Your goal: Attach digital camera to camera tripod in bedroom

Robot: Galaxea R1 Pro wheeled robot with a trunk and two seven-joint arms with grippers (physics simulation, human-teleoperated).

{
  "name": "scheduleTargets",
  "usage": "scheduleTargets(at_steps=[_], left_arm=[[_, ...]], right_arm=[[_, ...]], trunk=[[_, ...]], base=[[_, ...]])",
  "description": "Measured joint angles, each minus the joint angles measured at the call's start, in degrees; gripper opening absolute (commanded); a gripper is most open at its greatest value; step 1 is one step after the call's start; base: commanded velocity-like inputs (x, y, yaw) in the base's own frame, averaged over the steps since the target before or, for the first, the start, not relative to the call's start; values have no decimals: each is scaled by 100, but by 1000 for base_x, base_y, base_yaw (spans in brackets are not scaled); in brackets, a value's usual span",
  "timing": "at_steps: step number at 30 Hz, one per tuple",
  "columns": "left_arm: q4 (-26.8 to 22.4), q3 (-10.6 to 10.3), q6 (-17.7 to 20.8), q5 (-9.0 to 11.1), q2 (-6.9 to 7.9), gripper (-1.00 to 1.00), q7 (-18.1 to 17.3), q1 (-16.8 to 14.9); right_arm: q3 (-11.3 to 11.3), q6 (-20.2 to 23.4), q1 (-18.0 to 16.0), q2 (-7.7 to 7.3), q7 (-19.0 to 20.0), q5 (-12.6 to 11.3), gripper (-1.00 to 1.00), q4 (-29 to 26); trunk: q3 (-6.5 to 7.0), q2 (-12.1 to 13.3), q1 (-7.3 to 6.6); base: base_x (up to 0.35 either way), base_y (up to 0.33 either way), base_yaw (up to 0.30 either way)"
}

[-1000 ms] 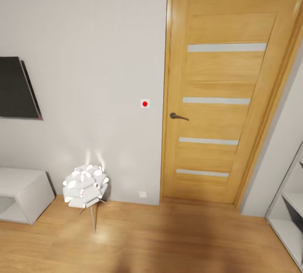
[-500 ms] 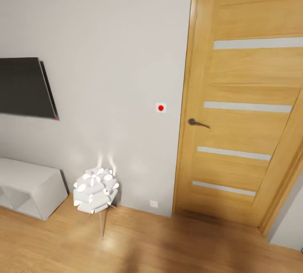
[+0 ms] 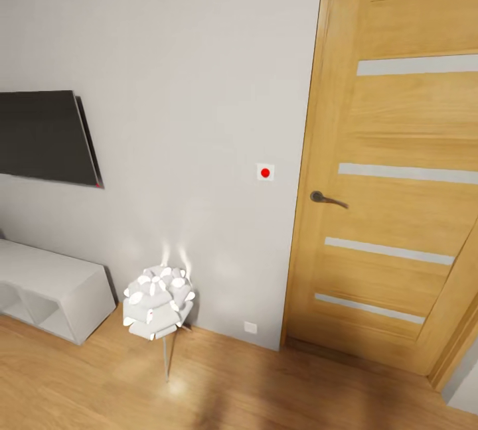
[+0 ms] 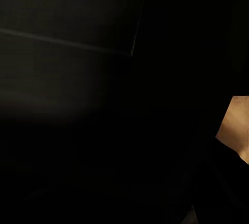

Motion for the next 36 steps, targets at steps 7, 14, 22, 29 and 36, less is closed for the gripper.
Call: scheduleTargets(at_steps=[7, 14, 22, 29, 36], left_arm=[[0, 0, -1, 1, 0, -100, -1, 1], [0, 0, -1, 3, 1, -100, -1, 1], [0, 0, -1, 8, 1, -100, -1, 1], [0, 1, -1, 38, -2, -100, 3, 1], [0, 1, -1, 44, -5, -100, 7, 1]], right_arm=[[0, -3, -1, 3, 0, 0, 100, 0], [0, -5, -1, 0, 0, 0, 100, 0], [0, -5, -1, 1, 0, 0, 100, 0], [0, 0, -1, 1, 0, 0, 100, 0], [0, 1, -1, 3, 0, 0, 100, 1]], trunk=[[0, 0, 0], [0, 0, 0], [0, 0, 0], [0, 0, 0], [0, 0, 0]], base=[[2, 0, 99], [0, 0, 246], [0, 0, 263], [0, 0, 265], [0, 0, 265]])
